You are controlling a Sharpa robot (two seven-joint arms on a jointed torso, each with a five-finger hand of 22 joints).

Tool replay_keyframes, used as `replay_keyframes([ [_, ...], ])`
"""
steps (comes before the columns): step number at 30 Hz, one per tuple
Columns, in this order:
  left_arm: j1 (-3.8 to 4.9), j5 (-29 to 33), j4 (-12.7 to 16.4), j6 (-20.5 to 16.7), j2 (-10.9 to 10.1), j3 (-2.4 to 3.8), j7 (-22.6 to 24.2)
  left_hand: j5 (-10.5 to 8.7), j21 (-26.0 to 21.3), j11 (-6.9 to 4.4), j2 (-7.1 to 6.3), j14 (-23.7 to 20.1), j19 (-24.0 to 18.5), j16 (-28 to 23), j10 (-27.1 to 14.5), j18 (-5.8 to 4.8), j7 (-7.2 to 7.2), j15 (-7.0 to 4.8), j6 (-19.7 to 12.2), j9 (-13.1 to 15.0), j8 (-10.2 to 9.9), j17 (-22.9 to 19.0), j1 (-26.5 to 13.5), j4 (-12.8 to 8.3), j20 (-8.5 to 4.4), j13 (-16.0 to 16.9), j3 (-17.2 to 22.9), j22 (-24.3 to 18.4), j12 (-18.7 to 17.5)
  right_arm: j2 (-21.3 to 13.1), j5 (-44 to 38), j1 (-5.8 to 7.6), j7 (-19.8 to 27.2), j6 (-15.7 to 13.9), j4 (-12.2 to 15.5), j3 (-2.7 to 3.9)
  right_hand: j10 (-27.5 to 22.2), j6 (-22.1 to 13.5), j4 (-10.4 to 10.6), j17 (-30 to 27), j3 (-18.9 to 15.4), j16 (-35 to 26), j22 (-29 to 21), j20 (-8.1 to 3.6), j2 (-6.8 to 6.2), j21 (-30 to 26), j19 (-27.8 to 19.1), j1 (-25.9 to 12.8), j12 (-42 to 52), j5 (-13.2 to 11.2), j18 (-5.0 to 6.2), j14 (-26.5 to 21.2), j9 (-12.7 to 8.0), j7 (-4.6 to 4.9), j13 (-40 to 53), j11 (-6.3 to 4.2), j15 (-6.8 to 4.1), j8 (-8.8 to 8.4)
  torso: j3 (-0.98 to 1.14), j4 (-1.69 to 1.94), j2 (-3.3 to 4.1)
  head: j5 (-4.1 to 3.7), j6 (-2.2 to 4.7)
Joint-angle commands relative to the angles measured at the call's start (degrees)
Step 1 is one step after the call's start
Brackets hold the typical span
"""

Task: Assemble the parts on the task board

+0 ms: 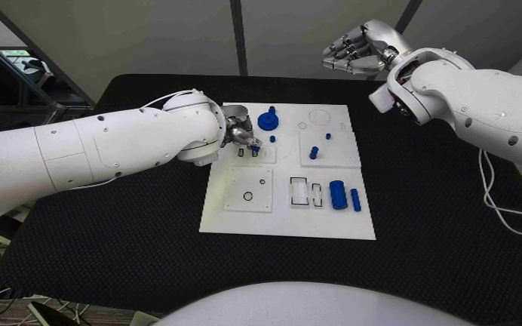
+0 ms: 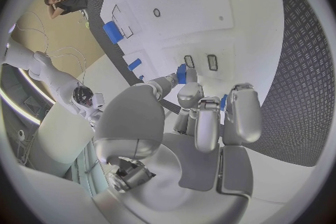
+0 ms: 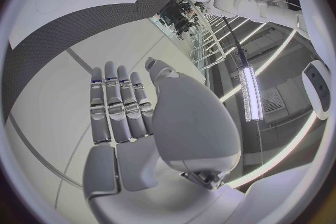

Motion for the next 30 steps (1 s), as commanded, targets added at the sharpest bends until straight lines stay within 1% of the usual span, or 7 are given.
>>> replay_keyframes([
  [1,-0.06,-2.7,0.1,2.3,0.0,-0.01,-0.5,0.25,0.0,-0.12,0.49,5.7,0.2,0.0,0.2,-0.15,0.0,-0.29,-0.6,0.1,0.3,14.3,0.0,-6.4,-0.03,-0.1,6.6,0.0,-0.3,0.1,-0.1,0.14,0.2,0.4,0.0,0.05,-0.4,-0.1,-0.3,-0.1,-0.2,-0.2,-0.1,0.43,-0.22,-0.2,-0.1,-0.6,-0.3,0.3,0.34,-0.4,0.0,0.3,0.0,-0.14,0.04,-0.37,0.02,-0.01,-0.04,-0.07,-0.08],
  [5,-0.14,-3.4,0.0,3.1,0.1,-0.01,-0.6,0.25,0.0,-0.11,0.49,5.7,0.3,0.0,0.2,-0.15,0.01,-0.28,-0.6,0.1,0.3,14.3,-0.1,-6.4,-0.03,-0.1,6.7,0.0,-0.3,0.1,-0.1,0.14,0.2,0.4,0.0,0.05,-0.4,0.0,-0.3,-0.1,-0.2,-0.1,-0.1,0.45,-0.17,-0.3,0.0,-0.6,-0.2,0.4,0.35,-0.4,0.0,0.29,0.0,-0.14,0.05,-0.39,0.04,-0.08,-0.06,-0.14,-0.14],
  [7,-0.16,-3.8,0.0,3.5,0.1,0.0,-0.6,0.24,0.0,-0.11,0.5,5.7,0.3,0.0,0.2,-0.16,0.01,-0.28,-0.6,0.1,0.3,14.3,-0.1,-6.4,-0.03,0.0,6.7,0.1,-0.3,0.1,-0.1,0.14,0.3,0.4,0.0,0.04,-0.4,0.0,-0.3,-0.1,-0.2,-0.1,-0.1,0.45,-0.17,-0.3,0.0,-0.6,-0.2,0.4,0.35,-0.4,0.0,0.29,0.0,-0.14,0.05,-0.39,-0.01,-0.04,-0.02,-0.23,-0.13],
  [12,-0.19,-4.3,-0.1,4.1,0.1,0.0,-0.7,0.23,0.1,-0.1,0.51,5.7,0.4,0.0,0.3,-0.19,0.02,-0.28,-0.6,0.1,0.3,14.3,-0.1,-6.4,-0.03,0.1,6.7,0.2,-0.2,0.1,-0.1,0.14,0.3,0.6,0.0,0.04,-0.4,0.0,-0.3,-0.1,-0.2,-0.1,-0.1,0.45,-0.17,-0.3,0.0,-0.6,-0.2,0.4,0.35,-0.4,0.0,0.29,0.0,-0.14,0.05,-0.39,0.03,-0.03,-0.03,-0.22,-0.15],
  [18,-0.21,-4.4,-0.1,4.8,0.2,0.0,-0.7,0.22,0.1,-0.1,0.51,5.7,0.4,0.0,0.3,-0.19,0.02,-0.27,-0.6,0.2,0.3,14.3,-0.2,-6.4,-0.03,0.1,6.7,0.2,-0.2,0.1,-0.1,0.14,0.3,0.7,0.1,0.04,-0.4,0.0,-0.3,-0.1,-0.2,-0.1,-0.1,0.45,-0.17,-0.3,0.0,-0.6,-0.2,0.4,0.35,-0.4,0.0,0.29,0.0,-0.14,0.05,-0.39,0.03,-0.03,-0.02,-0.33,-0.2],
  [22,-0.21,-4.4,-0.2,5.5,0.3,0.0,-0.8,0.2,0.2,-0.1,0.51,5.7,0.5,0.0,0.3,-0.23,0.02,-0.26,-0.6,0.3,0.4,14.3,-0.3,-6.4,-0.02,0.2,6.7,0.3,-0.1,0.1,-0.1,0.14,0.3,0.8,0.1,0.04,-0.4,0.0,-0.3,-0.1,-0.2,-0.1,-0.1,0.45,-0.17,-0.3,0.0,-0.6,-0.2,0.4,0.35,-0.4,0.0,0.29,0.0,-0.14,0.05,-0.39,0.05,0.03,-0.05,-0.38,-0.26],
  [30,-0.22,-4.4,-0.2,6.4,0.4,0.0,-0.8,0.18,0.2,-0.1,0.48,5.7,0.5,0.0,0.4,-0.23,0.01,-0.26,-0.6,0.4,0.5,14.3,-0.4,-6.4,-0.02,0.2,6.7,0.4,-0.1,0.1,-0.1,0.14,0.3,0.9,0.1,0.04,-0.5,0.0,-0.3,-0.2,-0.2,-0.1,-0.1,0.48,-0.05,-0.3,0.0,-0.7,-0.2,0.4,0.34,-0.4,0.0,0.27,0.0,-0.15,0.03,-0.41,0.02,-0.02,-0.04,-0.47,-0.28],
])
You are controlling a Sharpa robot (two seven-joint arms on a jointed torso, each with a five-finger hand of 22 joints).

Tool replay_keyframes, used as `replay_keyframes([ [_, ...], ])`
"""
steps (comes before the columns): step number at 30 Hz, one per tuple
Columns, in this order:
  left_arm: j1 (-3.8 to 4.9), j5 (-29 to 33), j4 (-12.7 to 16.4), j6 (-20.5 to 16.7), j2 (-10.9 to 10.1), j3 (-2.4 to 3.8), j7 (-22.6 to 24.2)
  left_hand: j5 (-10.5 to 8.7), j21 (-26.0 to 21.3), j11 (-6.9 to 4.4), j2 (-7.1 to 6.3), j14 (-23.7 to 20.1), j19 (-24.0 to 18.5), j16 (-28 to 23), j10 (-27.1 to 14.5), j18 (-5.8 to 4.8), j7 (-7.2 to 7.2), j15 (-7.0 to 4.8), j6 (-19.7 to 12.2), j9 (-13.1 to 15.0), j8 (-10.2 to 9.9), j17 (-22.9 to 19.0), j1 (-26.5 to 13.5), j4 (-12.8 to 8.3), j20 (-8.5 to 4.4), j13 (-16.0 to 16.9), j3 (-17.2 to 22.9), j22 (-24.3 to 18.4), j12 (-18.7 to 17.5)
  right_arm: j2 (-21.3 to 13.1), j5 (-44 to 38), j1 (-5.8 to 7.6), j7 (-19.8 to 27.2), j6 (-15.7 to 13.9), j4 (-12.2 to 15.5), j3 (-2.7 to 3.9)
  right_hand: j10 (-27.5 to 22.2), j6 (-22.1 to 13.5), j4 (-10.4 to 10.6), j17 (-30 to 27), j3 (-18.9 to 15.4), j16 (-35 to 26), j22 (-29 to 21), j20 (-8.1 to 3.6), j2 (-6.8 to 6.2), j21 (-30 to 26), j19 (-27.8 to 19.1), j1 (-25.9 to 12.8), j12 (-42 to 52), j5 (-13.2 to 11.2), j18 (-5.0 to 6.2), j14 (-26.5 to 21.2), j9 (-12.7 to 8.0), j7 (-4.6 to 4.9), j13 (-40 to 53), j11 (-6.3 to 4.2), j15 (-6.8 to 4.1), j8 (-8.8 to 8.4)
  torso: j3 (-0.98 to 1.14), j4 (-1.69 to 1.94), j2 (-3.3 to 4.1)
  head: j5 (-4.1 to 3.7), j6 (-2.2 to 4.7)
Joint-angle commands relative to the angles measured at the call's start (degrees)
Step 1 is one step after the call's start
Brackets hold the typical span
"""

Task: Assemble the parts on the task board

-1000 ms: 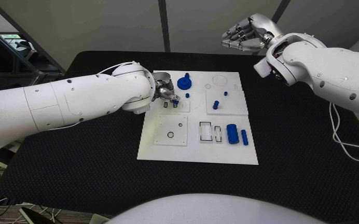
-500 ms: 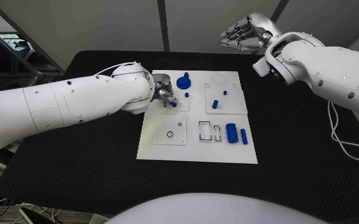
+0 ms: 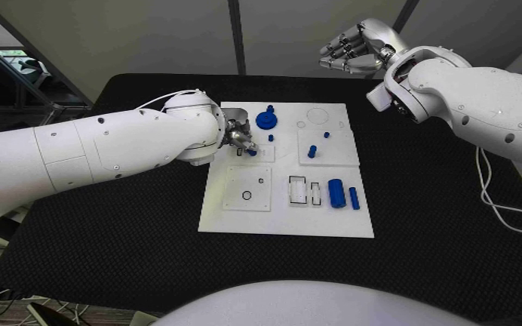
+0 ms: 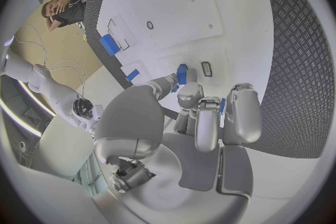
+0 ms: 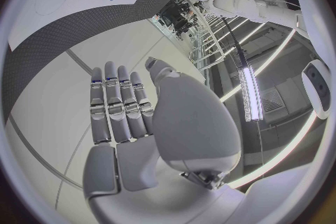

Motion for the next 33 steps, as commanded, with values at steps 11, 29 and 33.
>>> replay_keyframes([
  [11,-0.06,0.1,-0.7,4.0,0.3,-0.08,-0.6,0.09,0.4,-0.1,0.62,5.8,0.6,0.0,0.6,-0.29,-0.37,-0.39,-0.2,0.8,0.8,14.3,-1.6,-5.6,-0.02,0.5,6.5,0.4,0.4,0.0,-0.2,0.14,0.2,0.5,0.1,0.04,-0.3,0.0,-0.2,-0.1,0.0,-0.1,-0.1,0.5,0.21,-0.4,0.0,-0.4,-0.2,0.2,0.33,-0.4,0.0,0.27,0.0,0.06,0.02,-0.21,-0.02,0.0,0.05,-0.01,-0.18],
  [29,-0.01,3.8,-2.5,7.3,1.1,-0.06,-0.7,0.45,0.7,-0.56,1.01,5.8,1.2,0.0,1.3,-0.46,-0.96,-0.74,1.1,1.8,1.2,14.3,-8.7,-3.6,-0.32,1.7,7.5,1.4,1.5,-0.1,-1.5,0.14,0.1,0.7,0.1,0.04,-0.7,-0.1,-0.8,-0.8,0.1,0.0,0.0,0.66,0.44,-1.4,0.1,-0.8,-0.2,2.8,0.37,-0.8,0.1,0.36,0.0,0.15,0.12,-0.59,0.0,0.02,-0.01,-0.12,-0.33],
  [33,-0.01,4.3,-2.7,7.1,1.3,-0.06,-0.7,0.48,0.8,-0.66,1.0,5.8,1.4,0.0,1.5,-0.51,-1.08,-0.82,1.5,1.9,1.1,14.3,-10.8,-3.2,-0.41,2.0,8.0,1.7,1.8,0.0,-1.5,0.14,0.1,0.7,0.0,0.04,-0.7,-0.1,-0.9,-0.9,0.2,0.0,0.0,0.67,0.46,-1.5,0.1,-0.8,-0.1,3.1,0.37,-0.8,0.1,0.36,0.0,0.15,0.12,-0.62,-0.01,0.04,0.03,-0.13,-0.33],
])
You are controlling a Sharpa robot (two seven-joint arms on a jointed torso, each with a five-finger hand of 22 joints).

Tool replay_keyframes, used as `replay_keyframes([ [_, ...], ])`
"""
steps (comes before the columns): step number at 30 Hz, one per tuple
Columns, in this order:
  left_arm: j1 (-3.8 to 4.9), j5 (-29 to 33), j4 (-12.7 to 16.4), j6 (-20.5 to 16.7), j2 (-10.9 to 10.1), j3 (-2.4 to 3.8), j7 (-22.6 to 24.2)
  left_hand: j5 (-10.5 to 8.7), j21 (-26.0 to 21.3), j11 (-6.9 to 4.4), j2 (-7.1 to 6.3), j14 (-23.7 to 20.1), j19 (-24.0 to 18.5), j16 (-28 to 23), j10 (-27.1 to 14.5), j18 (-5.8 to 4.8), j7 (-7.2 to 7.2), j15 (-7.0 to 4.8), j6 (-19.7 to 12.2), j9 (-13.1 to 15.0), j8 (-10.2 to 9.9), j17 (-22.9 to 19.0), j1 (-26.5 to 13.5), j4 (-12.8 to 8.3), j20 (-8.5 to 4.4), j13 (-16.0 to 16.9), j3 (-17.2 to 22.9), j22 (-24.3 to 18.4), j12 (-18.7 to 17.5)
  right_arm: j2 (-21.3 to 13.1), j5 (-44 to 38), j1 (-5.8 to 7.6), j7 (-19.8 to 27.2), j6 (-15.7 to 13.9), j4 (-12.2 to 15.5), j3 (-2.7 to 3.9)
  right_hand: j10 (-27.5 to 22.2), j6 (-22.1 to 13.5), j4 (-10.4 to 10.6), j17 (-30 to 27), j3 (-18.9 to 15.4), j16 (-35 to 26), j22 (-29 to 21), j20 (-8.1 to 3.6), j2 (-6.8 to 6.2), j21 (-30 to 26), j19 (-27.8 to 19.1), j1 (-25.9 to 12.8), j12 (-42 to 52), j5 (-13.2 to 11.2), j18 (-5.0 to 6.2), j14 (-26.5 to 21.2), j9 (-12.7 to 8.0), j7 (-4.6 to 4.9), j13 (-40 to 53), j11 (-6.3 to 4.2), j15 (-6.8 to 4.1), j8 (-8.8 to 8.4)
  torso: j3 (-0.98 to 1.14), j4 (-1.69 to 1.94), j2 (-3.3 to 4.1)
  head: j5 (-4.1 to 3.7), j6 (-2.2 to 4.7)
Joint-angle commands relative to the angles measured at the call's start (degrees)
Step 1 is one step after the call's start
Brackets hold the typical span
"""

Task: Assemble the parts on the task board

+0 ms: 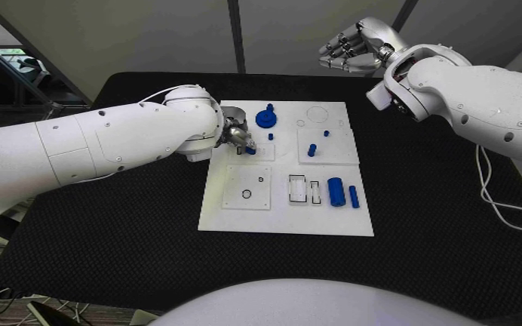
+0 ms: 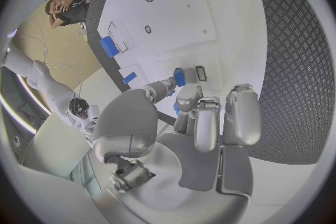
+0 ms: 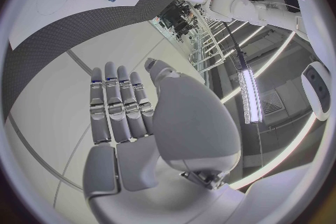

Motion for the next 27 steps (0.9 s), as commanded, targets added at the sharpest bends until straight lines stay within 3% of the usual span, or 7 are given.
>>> replay_keyframes([
  [1,-0.31,1.7,0.0,2.3,0.3,-0.27,-0.6,0.23,0.4,0.0,-0.02,5.8,0.6,0.0,0.5,-0.52,-0.07,-0.41,0.5,0.1,0.2,14.3,-1.1,0.0,-0.01,0.2,0.6,1.1,0.3,0.1,-0.3,0.14,0.2,0.3,0.0,0.04,-0.5,-0.1,-0.4,-0.1,0.0,0.0,0.0,0.23,0.1,-0.4,0.1,-0.5,-0.1,0.5,0.37,-0.4,0.1,0.36,0.0,-0.04,0.13,-0.34,-0.01,0.02,0.0,0.02,-0.05],
  [13,-0.3,3.4,-0.5,0.5,1.0,-0.25,-0.4,0.21,0.8,-0.17,0.1,5.8,1.0,0.1,1.0,-0.67,-0.3,-0.52,1.2,0.3,0.3,14.4,-2.8,0.2,-0.11,0.9,1.1,1.8,1.0,0.4,-0.3,0.13,0.2,0.5,-0.4,0.03,-0.5,0.0,-0.4,-0.2,0.0,0.0,0.0,0.23,0.12,-0.5,0.2,-0.5,-0.1,0.8,0.37,-0.4,0.1,0.35,0.0,-0.04,0.13,-0.37,0.0,0.02,0.03,-0.18,-0.18],
  [27,-0.27,3.8,-1.3,0.7,1.4,-0.24,-0.4,0.16,1.0,-0.4,-0.03,5.8,1.3,0.1,1.4,-0.75,-0.58,-0.72,1.9,0.6,0.6,14.4,-4.1,-0.1,-0.29,1.2,1.4,2.2,1.3,0.4,-0.3,0.12,0.2,0.7,-0.5,0.03,-0.5,0.0,-0.5,-0.3,0.1,0.0,0.0,0.24,0.15,-0.5,0.2,-0.6,-0.1,1.0,0.37,-0.4,0.1,0.35,0.0,-0.05,0.12,-0.39,0.02,0.03,-0.02,-0.38,-0.24],
])
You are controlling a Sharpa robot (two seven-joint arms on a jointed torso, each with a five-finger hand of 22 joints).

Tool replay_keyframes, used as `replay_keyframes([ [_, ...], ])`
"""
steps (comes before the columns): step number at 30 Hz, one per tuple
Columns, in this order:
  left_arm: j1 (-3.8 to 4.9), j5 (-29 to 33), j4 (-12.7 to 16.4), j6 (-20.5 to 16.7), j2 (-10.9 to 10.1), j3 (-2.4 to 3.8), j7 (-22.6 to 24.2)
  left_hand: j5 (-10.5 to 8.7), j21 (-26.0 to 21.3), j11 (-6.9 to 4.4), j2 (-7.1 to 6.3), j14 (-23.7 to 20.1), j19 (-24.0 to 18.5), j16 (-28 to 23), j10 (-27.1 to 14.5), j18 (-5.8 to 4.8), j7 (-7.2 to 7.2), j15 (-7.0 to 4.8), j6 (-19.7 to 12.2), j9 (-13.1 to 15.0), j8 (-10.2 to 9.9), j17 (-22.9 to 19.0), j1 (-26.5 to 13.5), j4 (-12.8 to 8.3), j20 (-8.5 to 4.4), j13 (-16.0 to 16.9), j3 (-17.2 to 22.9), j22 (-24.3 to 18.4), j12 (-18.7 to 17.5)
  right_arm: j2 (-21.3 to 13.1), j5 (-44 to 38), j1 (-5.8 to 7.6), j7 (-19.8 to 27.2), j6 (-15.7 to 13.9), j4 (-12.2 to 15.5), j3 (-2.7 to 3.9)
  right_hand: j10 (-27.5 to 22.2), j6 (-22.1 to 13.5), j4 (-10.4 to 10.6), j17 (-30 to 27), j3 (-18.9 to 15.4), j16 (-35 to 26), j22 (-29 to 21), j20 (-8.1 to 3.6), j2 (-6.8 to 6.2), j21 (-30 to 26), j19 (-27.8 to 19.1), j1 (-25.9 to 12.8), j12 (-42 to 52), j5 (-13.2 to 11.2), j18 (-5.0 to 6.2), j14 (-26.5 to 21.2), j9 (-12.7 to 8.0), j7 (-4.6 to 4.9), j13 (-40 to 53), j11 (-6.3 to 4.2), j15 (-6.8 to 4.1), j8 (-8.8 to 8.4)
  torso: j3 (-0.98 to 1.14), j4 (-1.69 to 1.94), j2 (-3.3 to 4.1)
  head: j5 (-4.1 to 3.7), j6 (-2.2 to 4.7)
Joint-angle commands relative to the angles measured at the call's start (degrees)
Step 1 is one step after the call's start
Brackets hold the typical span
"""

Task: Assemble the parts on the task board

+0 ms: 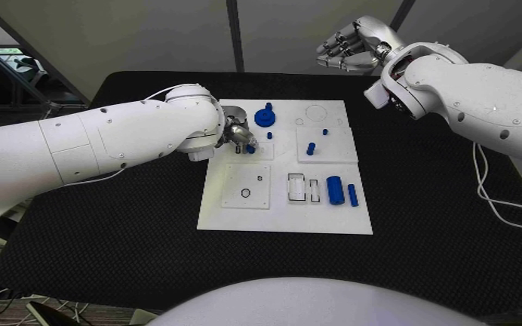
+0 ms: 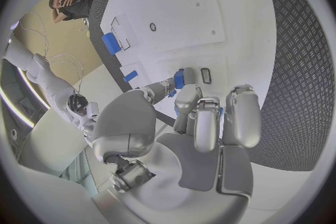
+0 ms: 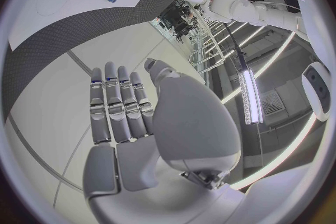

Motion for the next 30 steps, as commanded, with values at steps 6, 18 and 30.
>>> replay_keyframes([
  [6,-0.2,1.0,-0.7,1.2,0.6,-0.18,-0.1,-0.06,0.6,-0.19,-0.11,5.8,0.5,0.1,0.8,-0.82,-0.15,-0.44,1.1,0.5,0.6,14.4,-2.7,0.5,-0.23,0.5,-0.1,2.6,0.7,0.0,-0.1,0.13,0.2,0.4,0.0,0.04,-0.4,0.0,-0.3,0.0,-0.1,0.0,0.0,0.24,0.16,-0.3,0.2,-0.6,-0.1,0.3,0.37,-0.4,0.1,0.35,0.0,0.14,0.12,-0.39,0.0,0.0,0.0,-0.12,0.05],
  [18,-0.17,1.2,-1.1,2.7,0.7,-0.17,-0.1,-0.08,0.6,-0.39,-0.18,5.8,0.6,0.1,1.2,-0.87,-0.43,-0.6,1.9,1.0,0.9,14.4,-6.1,1.7,-0.41,1.0,-0.7,2.9,1.1,0.0,-0.1,0.13,0.2,0.5,-0.1,0.04,-0.4,0.0,-0.4,-0.1,0.0,0.0,0.0,0.24,0.16,-0.4,0.2,-0.6,-0.1,0.5,0.37,-0.4,0.1,0.36,0.0,0.14,0.12,-0.41,0.01,0.11,-0.01,-0.25,-0.08],
  [30,-0.16,1.7,-1.3,2.2,0.6,-0.17,-0.1,0.06,0.5,-0.67,0.79,5.8,0.6,0.1,1.4,-0.83,-0.78,-0.79,2.5,1.4,1.4,14.4,-6.8,1.9,-0.55,1.1,0.0,2.8,1.2,0.0,-0.1,0.13,0.1,0.7,-0.1,0.03,-0.4,0.0,-0.4,-0.1,0.0,0.0,0.0,0.24,0.16,-0.4,0.2,-0.6,-0.1,0.5,0.37,-0.4,0.1,0.36,0.0,0.14,0.12,-0.41,-0.01,0.05,0.03,-0.23,-0.09],
])
